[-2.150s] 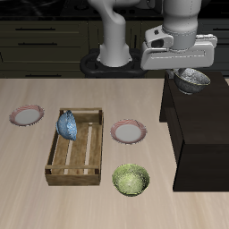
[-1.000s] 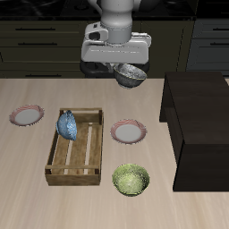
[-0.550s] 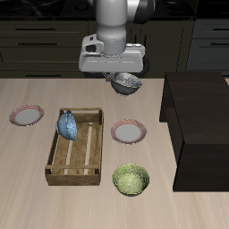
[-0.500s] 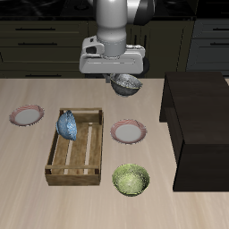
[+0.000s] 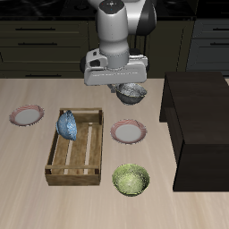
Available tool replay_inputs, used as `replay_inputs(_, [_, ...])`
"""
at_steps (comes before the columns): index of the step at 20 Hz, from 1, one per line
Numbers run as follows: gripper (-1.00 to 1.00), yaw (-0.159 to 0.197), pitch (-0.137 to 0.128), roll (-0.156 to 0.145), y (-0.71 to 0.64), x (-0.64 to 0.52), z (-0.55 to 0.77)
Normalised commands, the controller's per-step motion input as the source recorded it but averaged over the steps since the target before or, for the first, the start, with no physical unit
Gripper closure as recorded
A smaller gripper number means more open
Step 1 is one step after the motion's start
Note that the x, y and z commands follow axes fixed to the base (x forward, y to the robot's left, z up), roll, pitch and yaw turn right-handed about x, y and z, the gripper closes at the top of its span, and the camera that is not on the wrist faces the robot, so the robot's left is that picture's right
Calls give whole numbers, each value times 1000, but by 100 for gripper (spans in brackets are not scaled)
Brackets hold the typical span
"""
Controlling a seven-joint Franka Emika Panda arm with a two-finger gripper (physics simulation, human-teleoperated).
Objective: Place the black bowl onto the plate that is in the center of the table
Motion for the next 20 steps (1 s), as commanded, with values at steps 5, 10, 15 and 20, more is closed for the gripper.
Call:
replay_inputs(5, [100,-24,17,19,50,119,-202])
replay_inputs(10, [100,-23,41,6,-16,185,-336])
replay_inputs(15, [100,-23,58,-15,-28,124,-368])
replay_inputs(20, [100,2,52,7,38,-83,-308])
